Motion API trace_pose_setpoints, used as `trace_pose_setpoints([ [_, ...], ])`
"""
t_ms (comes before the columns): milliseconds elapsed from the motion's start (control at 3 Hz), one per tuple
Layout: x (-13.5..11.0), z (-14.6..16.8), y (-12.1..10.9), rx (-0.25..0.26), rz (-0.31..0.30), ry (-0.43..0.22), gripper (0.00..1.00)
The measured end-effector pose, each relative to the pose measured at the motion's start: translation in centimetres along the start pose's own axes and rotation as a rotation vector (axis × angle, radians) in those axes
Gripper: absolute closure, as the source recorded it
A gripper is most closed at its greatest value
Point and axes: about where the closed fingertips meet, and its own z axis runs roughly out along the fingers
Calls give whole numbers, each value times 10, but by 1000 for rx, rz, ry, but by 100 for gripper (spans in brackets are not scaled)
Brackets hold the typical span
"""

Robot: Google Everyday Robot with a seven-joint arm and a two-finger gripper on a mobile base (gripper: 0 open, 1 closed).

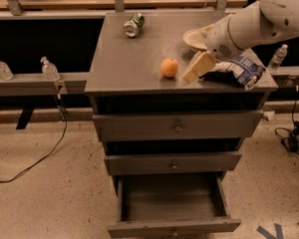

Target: Place orange into bottom drawer

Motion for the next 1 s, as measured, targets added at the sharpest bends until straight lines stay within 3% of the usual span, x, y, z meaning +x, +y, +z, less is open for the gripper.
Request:
trace_pose_setpoints([
  [333, 13, 28, -8, -29, 127, -85, 0],
  [667, 20, 56, -12, -77, 205, -161, 0],
  [1000, 19, 77, -12, -121, 218, -210, 0],
])
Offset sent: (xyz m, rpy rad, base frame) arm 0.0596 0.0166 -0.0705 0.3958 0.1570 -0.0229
